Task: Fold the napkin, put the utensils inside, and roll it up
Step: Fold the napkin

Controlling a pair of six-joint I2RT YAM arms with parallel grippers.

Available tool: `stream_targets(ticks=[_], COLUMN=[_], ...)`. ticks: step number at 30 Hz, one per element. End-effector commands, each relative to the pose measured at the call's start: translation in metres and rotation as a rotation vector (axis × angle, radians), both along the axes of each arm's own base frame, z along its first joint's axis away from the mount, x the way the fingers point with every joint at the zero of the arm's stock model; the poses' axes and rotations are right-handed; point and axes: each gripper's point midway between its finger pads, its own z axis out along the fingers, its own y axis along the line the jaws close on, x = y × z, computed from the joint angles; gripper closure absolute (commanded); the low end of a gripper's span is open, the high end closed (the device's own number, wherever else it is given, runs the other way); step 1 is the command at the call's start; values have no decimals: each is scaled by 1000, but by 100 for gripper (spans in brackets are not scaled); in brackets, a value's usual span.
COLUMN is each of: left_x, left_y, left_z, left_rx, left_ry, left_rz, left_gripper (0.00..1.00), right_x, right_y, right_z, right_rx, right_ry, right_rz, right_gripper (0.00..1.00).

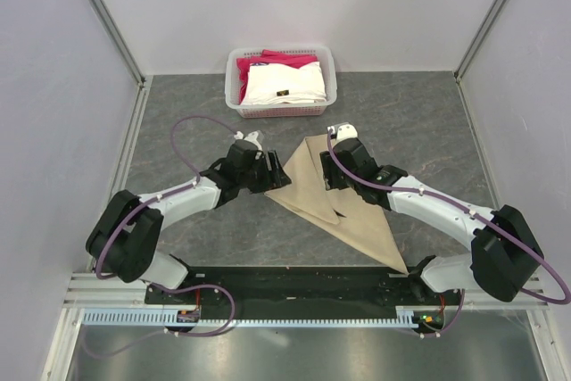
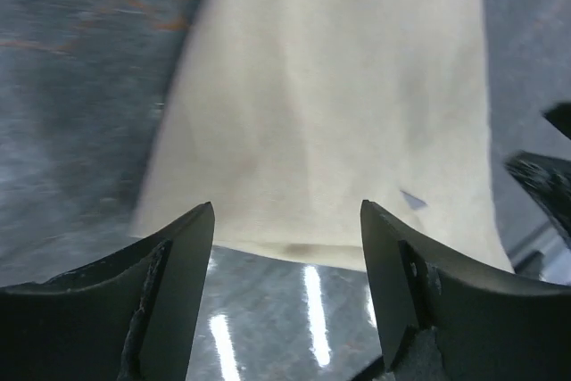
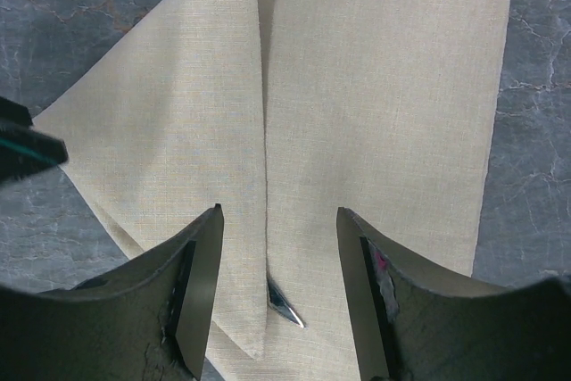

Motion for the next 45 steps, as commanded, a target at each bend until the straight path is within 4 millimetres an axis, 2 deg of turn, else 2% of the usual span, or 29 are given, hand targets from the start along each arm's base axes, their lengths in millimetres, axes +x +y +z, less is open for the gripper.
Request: stream_targets(ticks=[1,4,8,15,21,35,38,39,41,45], left_x=[10,15,18,15,16,2,0,0,1,8], left_y=[38,46,60,56,52,33,31,31,32,40], left_z=[-17,-23,-43,-56,-60,-62,-63,-62,-62,-61], left_rx=[158,200,255,230,137,38,25,24,24,25], left_ry=[-26,-37,11,45,85,126,128,127,125,128], left_rz=[58,76,114,94,103,22,8,5,8,46], left_gripper=[28,28,29,37,57,72,80,89,97,98], right_x=[6,7,7,6,4,3,2,2,1,2], right_y=[2,2,5,4,3,2,1,1,0,0], right_z=[15,15,16,16,16,14,12,11,11,10], right_rx=[14,15,16,12,13,8,0,-1,0,-7], right_ry=[-35,-32,-30,-27,-25,-19,-19,-14,-13,-12], right_rz=[-11,-10,1,6,6,6,5,5,5,8], right_gripper=[38,38,38,38,38,38,38,38,38,37])
